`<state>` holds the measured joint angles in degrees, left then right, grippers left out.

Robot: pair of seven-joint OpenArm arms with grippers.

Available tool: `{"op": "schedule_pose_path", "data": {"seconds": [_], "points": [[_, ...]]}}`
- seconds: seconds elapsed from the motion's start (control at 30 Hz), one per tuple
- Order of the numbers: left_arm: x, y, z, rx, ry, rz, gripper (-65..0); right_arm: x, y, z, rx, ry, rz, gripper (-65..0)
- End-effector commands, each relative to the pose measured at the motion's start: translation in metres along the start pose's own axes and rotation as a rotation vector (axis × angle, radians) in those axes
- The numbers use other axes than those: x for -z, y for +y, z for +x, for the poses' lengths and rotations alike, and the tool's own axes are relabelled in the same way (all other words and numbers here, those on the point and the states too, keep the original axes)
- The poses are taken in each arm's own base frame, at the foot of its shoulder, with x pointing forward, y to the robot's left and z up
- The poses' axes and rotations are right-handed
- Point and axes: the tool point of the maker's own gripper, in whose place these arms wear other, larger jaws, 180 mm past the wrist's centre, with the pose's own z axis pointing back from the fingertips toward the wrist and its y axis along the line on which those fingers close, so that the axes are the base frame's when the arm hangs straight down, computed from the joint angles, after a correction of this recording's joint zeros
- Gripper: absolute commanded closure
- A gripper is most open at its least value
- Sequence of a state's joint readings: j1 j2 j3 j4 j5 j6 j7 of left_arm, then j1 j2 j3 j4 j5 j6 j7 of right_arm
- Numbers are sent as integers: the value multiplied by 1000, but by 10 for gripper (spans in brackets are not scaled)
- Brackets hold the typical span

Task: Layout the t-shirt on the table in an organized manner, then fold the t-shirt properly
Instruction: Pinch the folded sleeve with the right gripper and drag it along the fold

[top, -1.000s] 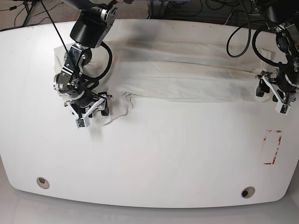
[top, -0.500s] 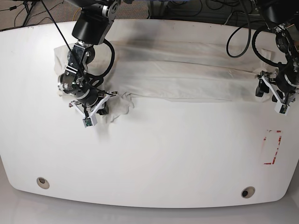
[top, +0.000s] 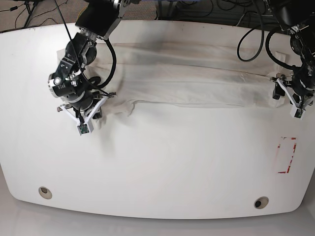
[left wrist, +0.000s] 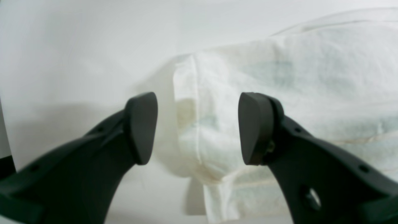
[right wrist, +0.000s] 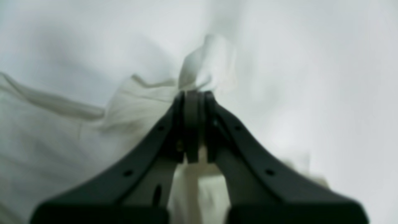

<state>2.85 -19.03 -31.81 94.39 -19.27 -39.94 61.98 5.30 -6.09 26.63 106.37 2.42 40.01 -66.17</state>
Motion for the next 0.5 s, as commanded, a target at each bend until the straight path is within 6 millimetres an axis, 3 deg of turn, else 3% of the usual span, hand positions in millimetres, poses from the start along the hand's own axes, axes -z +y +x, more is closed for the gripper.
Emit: {"op": "schedule_pose_path", "data": {"seconds": [0.0, 0.23, 0.47], "points": [[-5, 5, 13, 12, -41, 12, -385, -16, 3, 15, -9, -53, 13, 0], [-4, 4, 12, 13, -38, 11, -385, -37, 24, -8, -15, -6, 152, 0], [-4, 4, 12, 13, -38, 11, -385, -54, 44, -14, 0, -82, 339, 0]]}}
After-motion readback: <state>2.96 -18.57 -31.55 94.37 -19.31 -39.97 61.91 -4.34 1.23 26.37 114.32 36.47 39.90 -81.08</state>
